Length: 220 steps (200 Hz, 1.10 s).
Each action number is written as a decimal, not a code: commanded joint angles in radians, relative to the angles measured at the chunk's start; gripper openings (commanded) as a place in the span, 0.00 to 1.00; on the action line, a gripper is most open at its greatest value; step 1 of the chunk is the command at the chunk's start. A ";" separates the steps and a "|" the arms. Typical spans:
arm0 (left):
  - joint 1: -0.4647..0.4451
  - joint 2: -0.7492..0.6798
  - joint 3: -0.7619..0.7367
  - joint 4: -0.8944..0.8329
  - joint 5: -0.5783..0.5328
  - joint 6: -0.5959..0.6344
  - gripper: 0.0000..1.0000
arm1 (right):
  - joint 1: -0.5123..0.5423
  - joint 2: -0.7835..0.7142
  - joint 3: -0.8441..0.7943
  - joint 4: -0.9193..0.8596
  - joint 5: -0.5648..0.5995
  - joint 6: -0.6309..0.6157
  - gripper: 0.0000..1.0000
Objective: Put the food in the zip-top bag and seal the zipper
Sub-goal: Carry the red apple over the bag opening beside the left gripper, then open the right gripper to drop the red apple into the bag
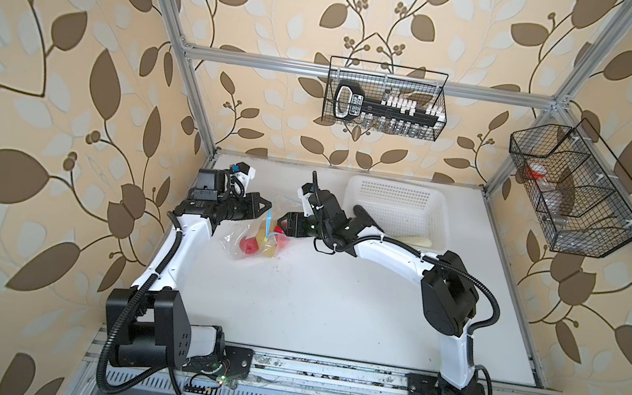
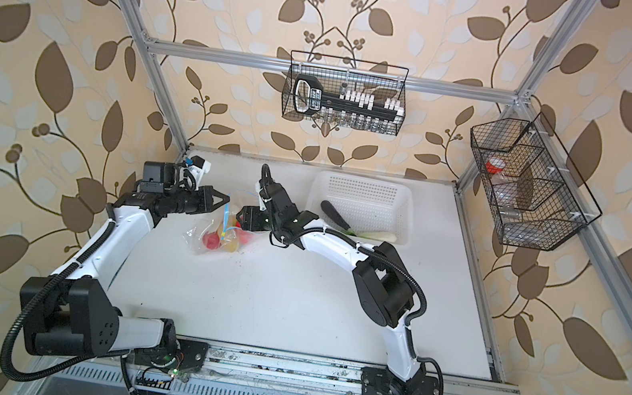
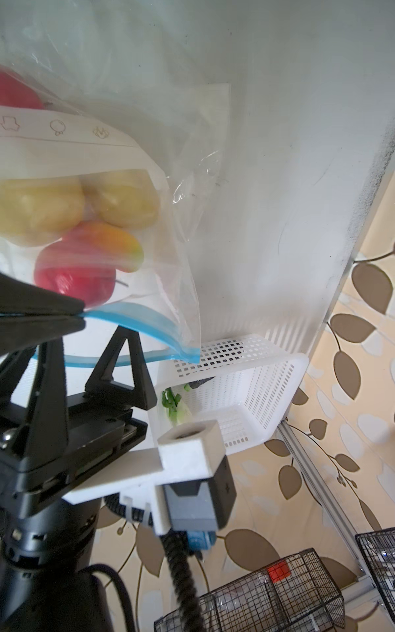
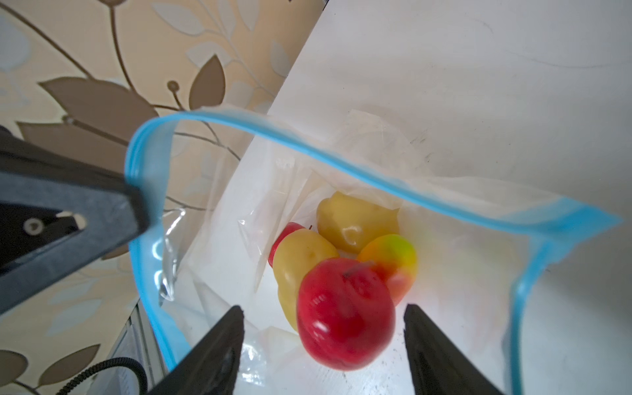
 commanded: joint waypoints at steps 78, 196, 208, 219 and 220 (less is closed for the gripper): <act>0.004 -0.031 0.040 0.012 0.019 -0.003 0.00 | 0.008 -0.196 -0.120 0.094 0.012 -0.041 0.81; 0.002 0.045 0.331 -0.233 -0.032 0.164 0.00 | -0.206 -0.310 -0.187 -0.126 0.060 -0.047 1.00; 0.001 0.052 0.365 -0.257 -0.041 0.179 0.00 | -0.236 -0.317 -0.199 -0.144 0.060 -0.070 1.00; 0.001 0.059 0.390 -0.267 -0.040 0.183 0.00 | -0.255 -0.321 -0.206 -0.164 0.088 -0.095 1.00; 0.001 0.060 0.392 -0.269 -0.040 0.183 0.00 | -0.257 -0.321 -0.205 -0.167 0.092 -0.098 1.00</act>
